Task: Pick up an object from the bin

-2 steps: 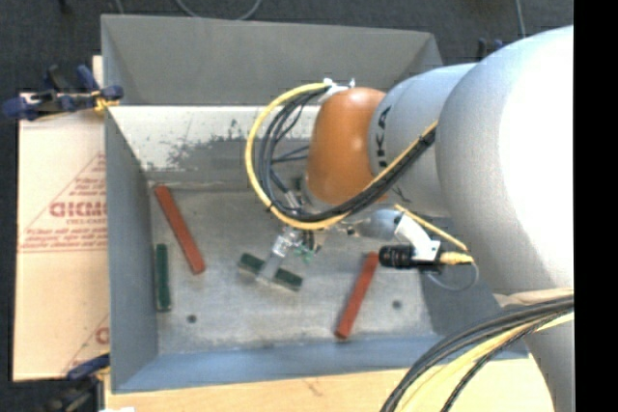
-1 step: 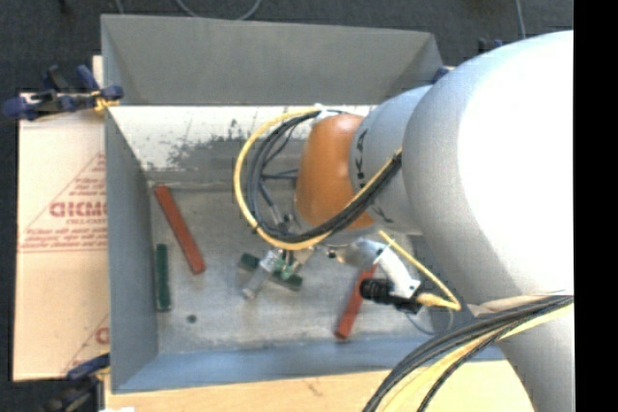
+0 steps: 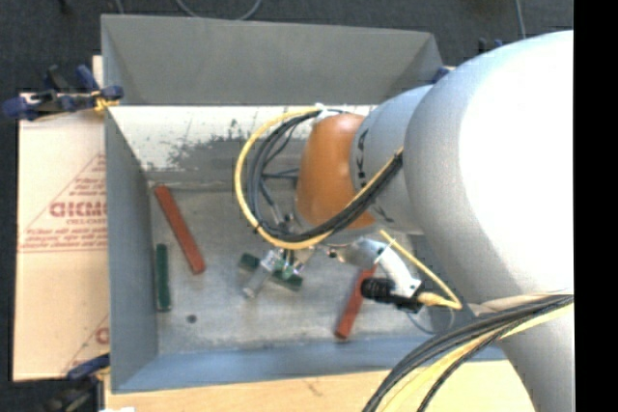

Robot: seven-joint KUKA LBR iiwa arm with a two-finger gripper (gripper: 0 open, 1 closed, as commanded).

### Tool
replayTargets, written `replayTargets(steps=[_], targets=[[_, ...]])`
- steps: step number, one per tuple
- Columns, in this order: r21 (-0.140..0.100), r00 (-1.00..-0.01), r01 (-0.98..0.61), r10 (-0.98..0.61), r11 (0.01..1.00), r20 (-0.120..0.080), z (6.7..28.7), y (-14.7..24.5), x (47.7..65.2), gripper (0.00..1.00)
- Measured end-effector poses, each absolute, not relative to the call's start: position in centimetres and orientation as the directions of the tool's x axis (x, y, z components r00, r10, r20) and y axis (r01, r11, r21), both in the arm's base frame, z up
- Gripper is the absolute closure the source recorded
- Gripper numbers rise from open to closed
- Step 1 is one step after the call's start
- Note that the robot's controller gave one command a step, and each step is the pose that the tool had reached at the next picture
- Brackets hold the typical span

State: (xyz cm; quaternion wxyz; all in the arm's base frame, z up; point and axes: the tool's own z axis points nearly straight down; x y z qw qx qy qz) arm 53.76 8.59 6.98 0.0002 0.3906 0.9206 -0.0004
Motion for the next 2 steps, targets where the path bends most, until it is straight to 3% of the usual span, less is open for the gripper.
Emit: replayTargets(steps=[1, 2], targets=[[0.001, -0.695, 0.719, 0.719, 0.695, -0.002, 7.1, 8.6, 53.8, 1.00], [0.003, -0.699, 0.715, 0.715, 0.699, -0.003, 10.9, 8.5, 54.0, 1.00]])
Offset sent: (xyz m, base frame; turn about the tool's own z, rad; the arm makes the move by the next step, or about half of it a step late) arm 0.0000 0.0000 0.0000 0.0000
